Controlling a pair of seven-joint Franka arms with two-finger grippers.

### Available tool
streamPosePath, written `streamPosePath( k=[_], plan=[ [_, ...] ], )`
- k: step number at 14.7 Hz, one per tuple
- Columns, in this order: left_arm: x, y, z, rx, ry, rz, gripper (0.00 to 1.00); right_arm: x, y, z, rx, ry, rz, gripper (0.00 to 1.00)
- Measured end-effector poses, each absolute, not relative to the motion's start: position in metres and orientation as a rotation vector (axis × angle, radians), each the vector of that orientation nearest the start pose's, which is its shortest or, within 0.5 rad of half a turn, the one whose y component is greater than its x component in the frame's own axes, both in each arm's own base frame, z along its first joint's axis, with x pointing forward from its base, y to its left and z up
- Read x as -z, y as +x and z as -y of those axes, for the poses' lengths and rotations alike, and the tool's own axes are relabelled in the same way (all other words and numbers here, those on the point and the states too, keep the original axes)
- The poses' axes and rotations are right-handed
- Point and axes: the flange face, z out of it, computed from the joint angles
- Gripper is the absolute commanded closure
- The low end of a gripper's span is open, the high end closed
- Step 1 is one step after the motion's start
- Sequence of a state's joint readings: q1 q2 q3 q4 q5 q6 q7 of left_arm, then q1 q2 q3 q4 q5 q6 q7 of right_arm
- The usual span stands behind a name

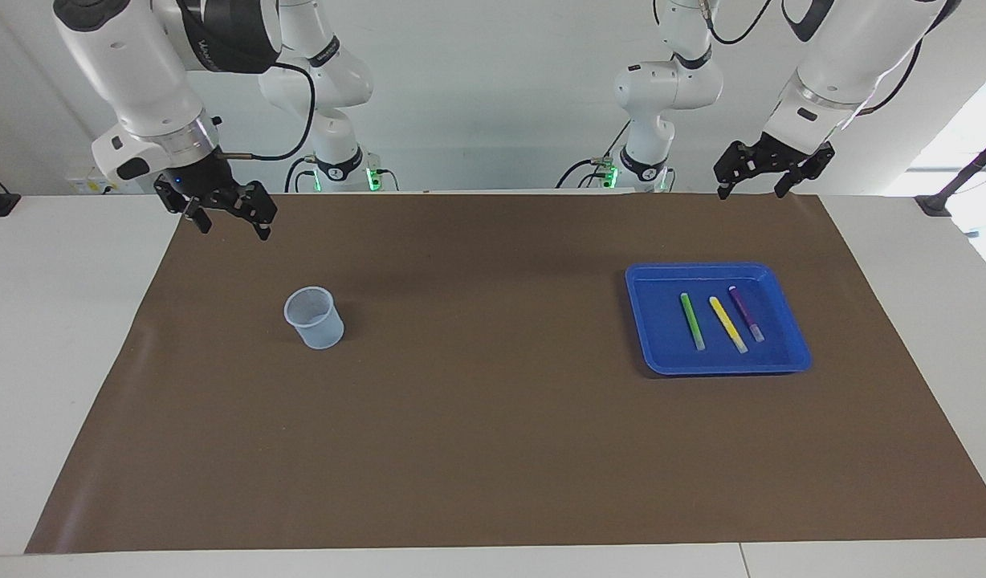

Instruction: Transfer and insert pens with both arms

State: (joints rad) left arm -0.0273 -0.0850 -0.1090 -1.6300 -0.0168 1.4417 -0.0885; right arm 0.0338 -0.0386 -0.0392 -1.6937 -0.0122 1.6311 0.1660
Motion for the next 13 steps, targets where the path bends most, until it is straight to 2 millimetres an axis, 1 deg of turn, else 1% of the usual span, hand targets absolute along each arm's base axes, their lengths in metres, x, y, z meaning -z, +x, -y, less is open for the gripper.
streamPosePath(
  k=[7,10,13],
  plan=[
    [-0.63,0.508,0.074,-0.168,-3.132,-0.074,0.0,-0.593,0.545,0.0,-0.037,-3.144,-0.255,0.0],
    [-0.619,0.507,0.071,-0.147,-3.133,-0.063,0.0,-0.593,0.545,0.0,-0.037,-3.144,-0.255,0.0],
    [-0.607,0.502,0.061,-0.14,-3.133,-0.034,0.0,-0.593,0.545,0.0,-0.037,-3.144,-0.255,0.0]
  ],
)
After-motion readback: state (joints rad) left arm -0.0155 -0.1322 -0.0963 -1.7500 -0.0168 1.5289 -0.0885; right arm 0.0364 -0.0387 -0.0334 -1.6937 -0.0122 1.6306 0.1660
